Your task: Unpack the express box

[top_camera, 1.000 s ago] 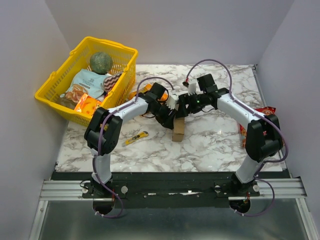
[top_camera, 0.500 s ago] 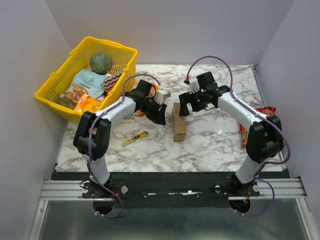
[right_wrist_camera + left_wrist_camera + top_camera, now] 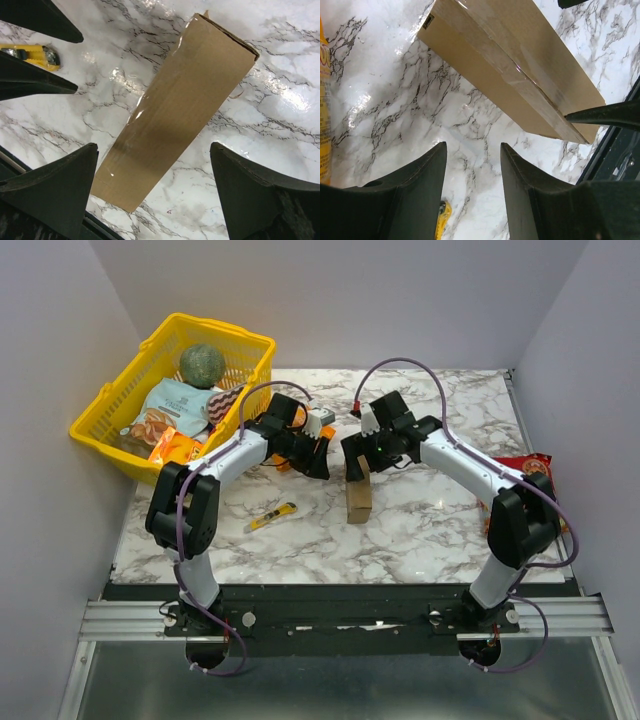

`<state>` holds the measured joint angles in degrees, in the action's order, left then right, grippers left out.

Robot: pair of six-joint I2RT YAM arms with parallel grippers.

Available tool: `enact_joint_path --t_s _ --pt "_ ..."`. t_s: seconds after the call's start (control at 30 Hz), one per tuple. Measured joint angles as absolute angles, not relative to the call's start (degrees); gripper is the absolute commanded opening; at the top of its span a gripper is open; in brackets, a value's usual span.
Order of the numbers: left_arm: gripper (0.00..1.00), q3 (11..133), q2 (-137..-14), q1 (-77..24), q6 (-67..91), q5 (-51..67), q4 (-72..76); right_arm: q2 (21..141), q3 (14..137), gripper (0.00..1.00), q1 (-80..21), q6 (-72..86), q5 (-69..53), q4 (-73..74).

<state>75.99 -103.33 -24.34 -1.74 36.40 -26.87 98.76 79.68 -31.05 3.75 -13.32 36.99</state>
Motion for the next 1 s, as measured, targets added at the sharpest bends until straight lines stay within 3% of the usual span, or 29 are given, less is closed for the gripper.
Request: enact_joint_path --t_s 1.0 --pt "0.56 77.45 -111.70 -27.14 6.52 37.52 -23.16 105.89 84.90 0.98 -32.49 6.83 -9.82 37.63"
